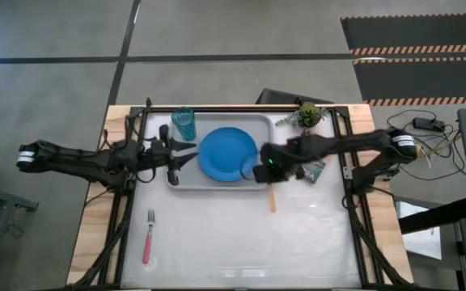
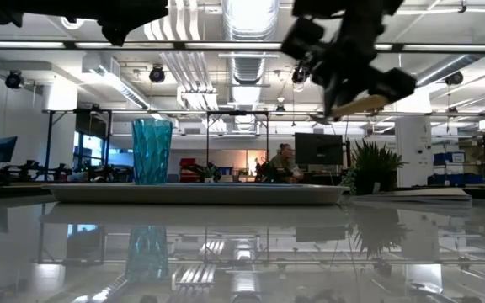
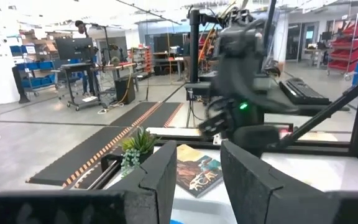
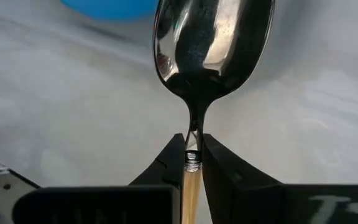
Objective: Pick and place plate/cup/fork/spoon on tray
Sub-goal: Put the yellow spoon to the right side of the blue plate on the gray tray
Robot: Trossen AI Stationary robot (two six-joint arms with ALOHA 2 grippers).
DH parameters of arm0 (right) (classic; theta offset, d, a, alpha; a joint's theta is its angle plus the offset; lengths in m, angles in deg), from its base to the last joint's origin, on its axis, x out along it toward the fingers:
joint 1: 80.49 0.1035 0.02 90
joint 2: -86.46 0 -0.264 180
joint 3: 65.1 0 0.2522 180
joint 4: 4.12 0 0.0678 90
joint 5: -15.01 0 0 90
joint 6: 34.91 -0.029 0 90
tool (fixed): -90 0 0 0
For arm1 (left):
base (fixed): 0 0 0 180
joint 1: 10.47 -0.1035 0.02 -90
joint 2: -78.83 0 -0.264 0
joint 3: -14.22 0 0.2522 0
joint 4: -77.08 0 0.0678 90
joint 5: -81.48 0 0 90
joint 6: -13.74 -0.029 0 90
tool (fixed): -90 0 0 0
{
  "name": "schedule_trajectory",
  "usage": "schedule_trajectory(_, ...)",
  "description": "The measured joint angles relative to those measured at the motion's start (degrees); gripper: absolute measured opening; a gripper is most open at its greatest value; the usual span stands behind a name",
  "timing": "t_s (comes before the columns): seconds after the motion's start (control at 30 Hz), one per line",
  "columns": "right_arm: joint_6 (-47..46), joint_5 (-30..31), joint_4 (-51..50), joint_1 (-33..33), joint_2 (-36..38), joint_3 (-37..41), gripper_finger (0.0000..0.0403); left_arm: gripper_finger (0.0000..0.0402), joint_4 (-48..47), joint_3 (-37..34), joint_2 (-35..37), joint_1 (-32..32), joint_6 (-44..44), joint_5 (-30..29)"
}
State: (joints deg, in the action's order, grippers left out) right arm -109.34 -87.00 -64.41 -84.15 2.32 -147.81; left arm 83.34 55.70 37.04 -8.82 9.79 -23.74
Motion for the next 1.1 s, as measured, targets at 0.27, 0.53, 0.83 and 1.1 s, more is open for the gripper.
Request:
schedule_trajectory(0.27, 11.1, -5.53, -3.39, -10.25, -10.08, -9.61, 0.0022, 0.0108, -2.35, 0.0, 1.97, -0.01, -2.38, 0.0)
schedule_trajectory(0.53, 19.52, -6.19, -5.43, -18.36, -16.61, -12.37, 0.0022, 0.0108, -3.1, -0.02, 3.33, 0.0, -2.69, 0.0)
schedule_trajectory(0.83, 24.76, -5.98, -5.04, -24.51, -20.7, -12.35, 0.0022, 0.0108, -3.6, -0.02, 3.34, 0.0, -2.71, 0.0)
schedule_trajectory(1.1, 26.06, -5.88, -3.79, -25.53, -22.52, -12.31, 0.0022, 0.0108, -3.76, -0.02, 3.29, 0.0, -2.79, 0.0)
